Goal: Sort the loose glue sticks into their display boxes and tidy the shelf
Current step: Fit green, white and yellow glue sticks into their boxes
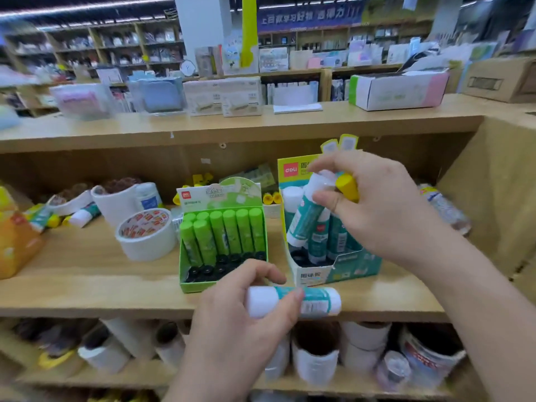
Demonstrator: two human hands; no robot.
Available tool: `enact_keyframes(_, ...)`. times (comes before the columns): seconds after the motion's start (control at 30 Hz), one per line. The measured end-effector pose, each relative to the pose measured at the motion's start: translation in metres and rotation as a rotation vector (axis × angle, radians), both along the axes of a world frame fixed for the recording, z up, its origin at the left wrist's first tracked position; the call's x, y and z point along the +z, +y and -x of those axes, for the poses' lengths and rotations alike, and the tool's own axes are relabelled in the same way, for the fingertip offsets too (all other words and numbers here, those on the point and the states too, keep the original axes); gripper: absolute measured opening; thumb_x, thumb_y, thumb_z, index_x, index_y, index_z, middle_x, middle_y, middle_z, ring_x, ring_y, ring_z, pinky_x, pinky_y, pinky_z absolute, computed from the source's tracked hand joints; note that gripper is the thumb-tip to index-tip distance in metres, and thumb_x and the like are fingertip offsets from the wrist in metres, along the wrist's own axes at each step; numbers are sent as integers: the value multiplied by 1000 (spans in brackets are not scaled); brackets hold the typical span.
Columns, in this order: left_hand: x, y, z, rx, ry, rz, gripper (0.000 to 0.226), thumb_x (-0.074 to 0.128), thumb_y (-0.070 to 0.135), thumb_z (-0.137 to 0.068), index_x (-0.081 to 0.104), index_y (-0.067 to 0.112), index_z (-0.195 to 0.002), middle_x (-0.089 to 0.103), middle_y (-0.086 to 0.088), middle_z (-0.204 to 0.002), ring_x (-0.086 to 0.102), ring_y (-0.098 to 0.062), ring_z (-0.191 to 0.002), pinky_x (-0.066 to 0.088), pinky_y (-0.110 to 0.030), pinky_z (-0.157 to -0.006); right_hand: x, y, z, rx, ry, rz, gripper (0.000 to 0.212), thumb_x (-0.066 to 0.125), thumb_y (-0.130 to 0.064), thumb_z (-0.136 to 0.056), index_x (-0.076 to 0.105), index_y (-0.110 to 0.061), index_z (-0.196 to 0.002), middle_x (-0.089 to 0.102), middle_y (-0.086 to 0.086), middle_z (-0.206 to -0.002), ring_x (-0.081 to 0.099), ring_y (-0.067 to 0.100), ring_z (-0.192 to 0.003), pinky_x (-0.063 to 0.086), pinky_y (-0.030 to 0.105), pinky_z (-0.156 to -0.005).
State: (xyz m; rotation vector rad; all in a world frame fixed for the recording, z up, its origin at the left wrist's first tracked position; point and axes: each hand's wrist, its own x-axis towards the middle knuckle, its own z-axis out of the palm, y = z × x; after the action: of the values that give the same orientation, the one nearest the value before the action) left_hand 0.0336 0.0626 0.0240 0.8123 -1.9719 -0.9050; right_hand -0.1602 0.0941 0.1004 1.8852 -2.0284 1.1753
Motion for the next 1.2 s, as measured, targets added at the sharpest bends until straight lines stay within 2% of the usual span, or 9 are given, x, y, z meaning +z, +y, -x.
enact_keyframes(0.1, -6, -1, 8, 5, -146, 86, 43, 56, 68, -63, 55, 45, -99, 58, 1, -57, 46, -7, -45, 39, -25, -48, -5, -4, 0, 23, 85, -73, 27, 67, -25, -87, 62, -28, -113, 65, -5, -114, 57, 23, -109, 46, 44, -90)
enact_keyframes(0.23, -12, -2, 24, 80, -364, 197, 53, 53, 65, -76, 45, 51, -127, 48, 3, -48, 55, -15, -59, 41, -26, -57, -8, -6, -1, 29, 165, -126, 29, 68, -28, -86, 58, -28, -114, 66, -9, -110, 59, 23, -103, 47, 40, -84)
enact_keyframes(0.37, -18, -4, 32, 139, -447, 214, 56, 54, 60, -82, 43, 45, -135, 48, 4, -60, 61, -16, -77, 42, -29, -69, -12, -9, 0, -38, 245, -140, 24, 63, -36, -88, 58, -27, -109, 49, -10, -83, 46, 21, -84, 31, 31, -69)
enact_keyframes(0.53, -22, -7, 33, 138, -403, 233, 54, 57, 57, -82, 49, 41, -133, 67, 2, -75, 62, -15, -78, 45, -30, -70, -18, -15, 1, -6, 323, -66, 12, 72, -24, -82, 69, -21, -93, 66, -5, -104, 56, 25, -97, 44, 35, -71)
enact_keyframes(0.6, -24, -8, 32, 130, -391, 235, 54, 57, 58, -82, 50, 40, -133, 60, 2, -66, 61, -15, -75, 45, -30, -68, -16, -15, -1, -18, 363, -64, 10, 71, -23, -83, 70, -20, -92, 66, -4, -103, 57, 27, -95, 48, 37, -69)
enact_keyframes(0.7, -26, -8, 29, 109, -372, 238, 57, 52, 63, -78, 51, 41, -131, 45, 8, -55, 60, -13, -72, 45, -30, -66, -14, -17, -4, -51, 460, -182, 18, 53, -27, -94, 65, -27, -108, 58, -9, -113, 50, 20, -106, 50, 37, -75)
enact_keyframes(0.93, -20, -13, 25, 84, -424, 200, 53, 56, 58, -82, 47, 44, -132, 45, 4, -56, 61, -18, -77, 47, -31, -73, -6, -17, -5, -22, 432, -251, 25, 47, -28, -94, 63, -32, -112, 55, -12, -114, 55, 18, -104, 51, 38, -74)
enact_keyframes(1.1, -11, -13, 19, 38, -265, 103, 34, 64, 52, -78, 45, 40, -102, 59, 3, -58, 54, -14, -58, 45, -33, -58, -8, -13, -4, 30, 486, -246, 30, 47, -31, -94, 55, -36, -123, 56, -16, -125, 50, 15, -114, 50, 39, -84)
enact_keyframes(1.2, 1, -11, 17, 67, -68, 92, 36, 75, 40, -75, 43, 33, -89, 61, 7, -69, 53, -10, -55, 43, -28, -51, 2, 0, 2, 73, 202, -5, 29, 58, -24, -91, 63, -31, -118, 64, -17, -111, 57, 6, -103, 49, 31, -87)
